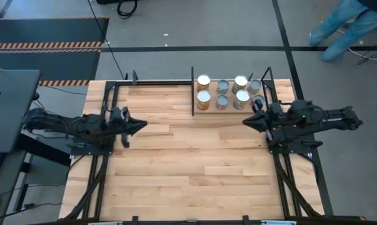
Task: Pick and place cans onto a shelf
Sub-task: Return to Home Position
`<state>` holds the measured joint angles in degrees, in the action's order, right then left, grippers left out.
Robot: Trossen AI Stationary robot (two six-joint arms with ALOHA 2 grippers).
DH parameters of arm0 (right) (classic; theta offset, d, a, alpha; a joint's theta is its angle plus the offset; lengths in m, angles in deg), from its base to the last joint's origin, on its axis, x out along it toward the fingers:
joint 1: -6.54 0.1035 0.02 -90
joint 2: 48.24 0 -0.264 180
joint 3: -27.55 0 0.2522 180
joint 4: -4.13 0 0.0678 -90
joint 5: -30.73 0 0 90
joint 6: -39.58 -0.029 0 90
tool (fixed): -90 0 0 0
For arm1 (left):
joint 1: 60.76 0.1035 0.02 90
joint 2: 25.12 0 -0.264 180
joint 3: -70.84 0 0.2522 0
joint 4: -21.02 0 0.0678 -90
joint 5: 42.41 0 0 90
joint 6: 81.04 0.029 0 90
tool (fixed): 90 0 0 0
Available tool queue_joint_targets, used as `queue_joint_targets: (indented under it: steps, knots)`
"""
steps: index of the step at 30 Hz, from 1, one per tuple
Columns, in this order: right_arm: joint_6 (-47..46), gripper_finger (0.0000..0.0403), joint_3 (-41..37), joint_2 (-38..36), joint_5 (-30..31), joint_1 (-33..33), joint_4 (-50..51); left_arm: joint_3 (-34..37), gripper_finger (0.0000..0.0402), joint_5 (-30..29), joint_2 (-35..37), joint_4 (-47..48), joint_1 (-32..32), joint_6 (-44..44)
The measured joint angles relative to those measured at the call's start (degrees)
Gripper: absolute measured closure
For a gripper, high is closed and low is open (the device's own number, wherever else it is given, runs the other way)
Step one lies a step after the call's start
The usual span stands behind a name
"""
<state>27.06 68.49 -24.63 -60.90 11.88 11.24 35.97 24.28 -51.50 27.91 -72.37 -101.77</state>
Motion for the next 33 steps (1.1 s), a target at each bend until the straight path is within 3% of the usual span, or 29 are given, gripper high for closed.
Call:
queue_joint_targets:
  steps: [9,12,17,21,25,33]
  knots:
    - [3.3,0.0375,-13.8,-23.7,0.0,-0.2,0.4,0.2,0.037,-3.0,6.4,3.0,-7.1,10.3]
    - [1.3,0.0375,-18.3,-23.1,-2.0,-0.2,-3.3,0.8,0.037,1.4,7.3,0.8,-7.2,11.9]
    - [-2.5,0.0375,-26.4,-21.8,-7.1,-0.2,-18.7,10.2,0.037,8.6,8.9,-17.5,-1.8,9.0]
    - [0.6,0.0375,-26.7,-21.8,-5.3,-0.5,-17.1,19.5,0.037,14.8,8.8,-24.6,4.1,1.6]
    - [4.0,0.0375,-26.8,-21.7,-0.8,-1.6,-16.0,20.1,0.037,17.4,9.3,-19.5,7.3,2.1]
    - [2.2,0.0375,-26.8,-23.4,-2.5,-4.8,-9.8,20.6,0.037,19.1,15.2,-15.2,8.1,9.1]
